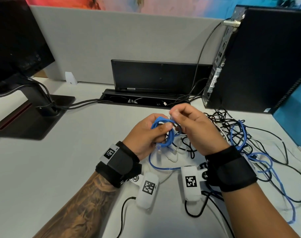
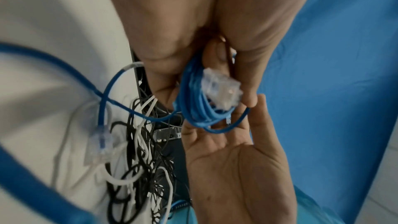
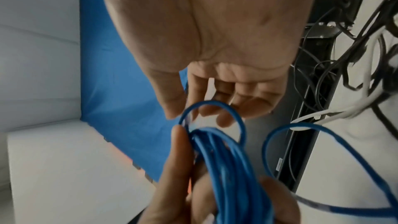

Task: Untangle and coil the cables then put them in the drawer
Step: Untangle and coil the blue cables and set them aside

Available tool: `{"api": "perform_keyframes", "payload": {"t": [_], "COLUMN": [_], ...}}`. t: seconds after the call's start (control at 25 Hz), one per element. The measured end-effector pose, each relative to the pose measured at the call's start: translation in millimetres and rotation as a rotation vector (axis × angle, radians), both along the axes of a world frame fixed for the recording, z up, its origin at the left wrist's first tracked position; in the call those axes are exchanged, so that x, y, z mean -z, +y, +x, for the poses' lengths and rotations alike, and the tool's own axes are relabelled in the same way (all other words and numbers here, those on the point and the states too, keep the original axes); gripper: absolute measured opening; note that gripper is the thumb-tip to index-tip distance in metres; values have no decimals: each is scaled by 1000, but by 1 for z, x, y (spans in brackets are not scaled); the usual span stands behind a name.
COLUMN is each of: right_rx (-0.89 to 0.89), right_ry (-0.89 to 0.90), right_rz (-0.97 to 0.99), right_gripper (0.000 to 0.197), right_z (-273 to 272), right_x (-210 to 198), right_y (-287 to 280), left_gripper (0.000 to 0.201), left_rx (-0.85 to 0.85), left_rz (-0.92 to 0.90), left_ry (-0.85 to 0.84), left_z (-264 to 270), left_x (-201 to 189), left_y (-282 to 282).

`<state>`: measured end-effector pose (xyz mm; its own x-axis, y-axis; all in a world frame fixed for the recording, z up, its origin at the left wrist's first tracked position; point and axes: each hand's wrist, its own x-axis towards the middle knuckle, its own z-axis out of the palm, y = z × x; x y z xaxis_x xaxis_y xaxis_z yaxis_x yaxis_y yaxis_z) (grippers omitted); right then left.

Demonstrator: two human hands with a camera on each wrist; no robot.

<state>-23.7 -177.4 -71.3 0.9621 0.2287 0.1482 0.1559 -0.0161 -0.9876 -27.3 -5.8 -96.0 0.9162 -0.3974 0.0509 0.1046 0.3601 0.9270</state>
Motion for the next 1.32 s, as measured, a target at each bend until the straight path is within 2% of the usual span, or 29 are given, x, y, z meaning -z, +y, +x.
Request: {"api": "perform_keyframes", "payload": {"t": [0.12, 0.2, 0.32, 0.4, 0.52, 0.6, 0.76, 0.88, 1.04, 1.12, 1.2, 1.32], "right_rx": [305, 448, 520, 538, 443, 337, 171, 100, 117, 96, 89, 86], "right_ry": [-71, -128, -158, -154, -125, -84, 11, 25, 107, 145, 136, 32], "right_rz": [191, 303, 335, 367, 428, 394, 32, -121, 55, 122, 111, 3], "right_gripper": [13, 14, 12, 11, 11, 12, 22, 15, 14, 14, 16, 27], "right_z": [10, 15, 17, 14, 10, 7, 0, -3, -5, -5, -6, -11], "right_x": [-12, -20, -21, -19, -16, -15, -6, 0, 3, 4, 6, 2], "right_y": [-19, -33, -37, -31, -25, -27, -19, -2, 7, 11, 14, 19], "left_gripper": [14, 17, 15, 16, 18, 25, 28, 28, 37, 34, 28, 29], "left_rx": [94, 134, 173, 114, -67, -157, -169, -117, -79, -48, -20, -36], "left_rz": [-13, 52, 137, 158, 138, 78, -60, -66, -62, -73, -71, -71], "left_ry": [122, 117, 51, 38, 43, 65, 72, 38, 55, 64, 63, 47], "left_z": [0, 1, 2, 3, 7, 9, 10, 5, 4, 3, 2, 2], "left_x": [1, 1, -2, -4, 2, 3, -4, -6, -6, -6, -5, -3], "left_y": [-2, -4, -5, -4, 6, 16, 23, 19, 17, 17, 17, 19]}}
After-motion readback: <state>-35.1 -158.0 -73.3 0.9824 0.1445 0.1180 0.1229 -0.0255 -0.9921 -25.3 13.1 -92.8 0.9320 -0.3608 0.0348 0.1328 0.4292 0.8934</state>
